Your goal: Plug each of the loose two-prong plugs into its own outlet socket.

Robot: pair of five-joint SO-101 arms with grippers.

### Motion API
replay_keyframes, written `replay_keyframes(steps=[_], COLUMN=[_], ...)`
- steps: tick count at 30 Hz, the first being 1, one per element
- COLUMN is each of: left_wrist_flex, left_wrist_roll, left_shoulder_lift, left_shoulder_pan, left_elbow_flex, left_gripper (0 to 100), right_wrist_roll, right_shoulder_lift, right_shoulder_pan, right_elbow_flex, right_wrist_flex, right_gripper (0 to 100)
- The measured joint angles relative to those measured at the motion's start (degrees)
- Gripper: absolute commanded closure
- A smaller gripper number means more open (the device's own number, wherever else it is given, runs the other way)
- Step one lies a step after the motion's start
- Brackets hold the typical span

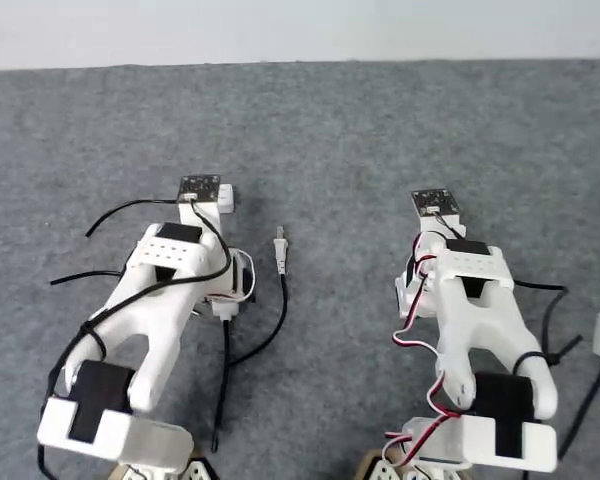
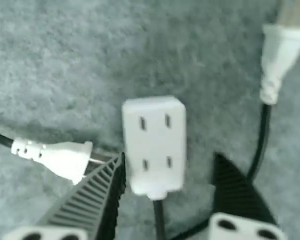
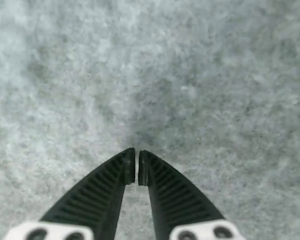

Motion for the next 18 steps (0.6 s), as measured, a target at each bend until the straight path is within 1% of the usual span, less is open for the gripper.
replay_keyframes(steps=[3, 6, 9, 12, 15, 18], left_wrist_flex=[0.7, 0.7, 0.8, 0.8, 0.8, -1.2], left_wrist_roll=[-4.2, -8.6, -9.6, -9.6, -9.6, -9.6], left_shoulder_lift=[-3.3, -11.3, -22.8, -35.0, -45.5, -52.8], left_shoulder_pan=[0.2, 0.2, 0.2, -0.7, -5.1, -12.8], left_elbow_flex=[1.6, 5.6, 11.4, 17.8, 23.6, 28.4], left_gripper=[77, 77, 74, 73, 73, 73], right_wrist_roll=[0.0, 0.0, 0.0, 0.0, 0.0, -1.8], right_shoulder_lift=[0.0, 0.0, 0.0, 0.0, 0.0, 0.0], right_shoulder_pan=[-0.1, -0.9, -1.6, -1.7, -1.8, -4.0], right_elbow_flex=[0.0, 0.0, 0.0, 0.0, 0.0, 0.0], right_wrist_flex=[0.0, 0.0, 0.0, 0.0, 0.1, 0.4], right_gripper=[99.0, 99.0, 99.0, 99.0, 99.0, 99.0])
